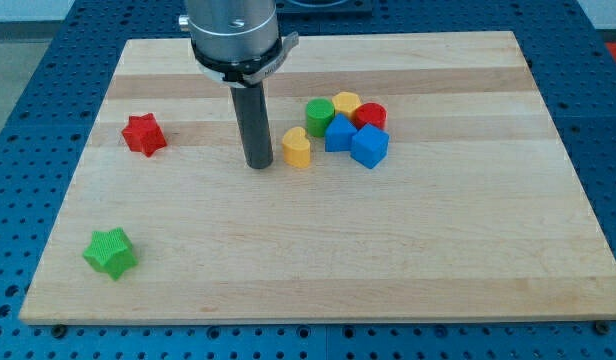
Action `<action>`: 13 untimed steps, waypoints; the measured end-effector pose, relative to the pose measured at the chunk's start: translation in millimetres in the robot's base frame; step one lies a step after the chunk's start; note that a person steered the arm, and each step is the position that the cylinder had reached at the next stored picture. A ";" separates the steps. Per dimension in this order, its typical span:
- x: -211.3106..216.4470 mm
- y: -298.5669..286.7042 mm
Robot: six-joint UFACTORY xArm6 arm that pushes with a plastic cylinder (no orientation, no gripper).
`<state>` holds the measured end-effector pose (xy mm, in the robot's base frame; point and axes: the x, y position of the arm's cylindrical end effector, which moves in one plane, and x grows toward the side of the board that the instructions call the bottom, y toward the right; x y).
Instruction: Slide the yellow heart closer to the green circle
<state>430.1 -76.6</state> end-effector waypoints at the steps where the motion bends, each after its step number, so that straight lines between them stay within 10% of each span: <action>1: -11.3 3.9; 13: 32.6 36.0</action>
<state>462.8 -40.6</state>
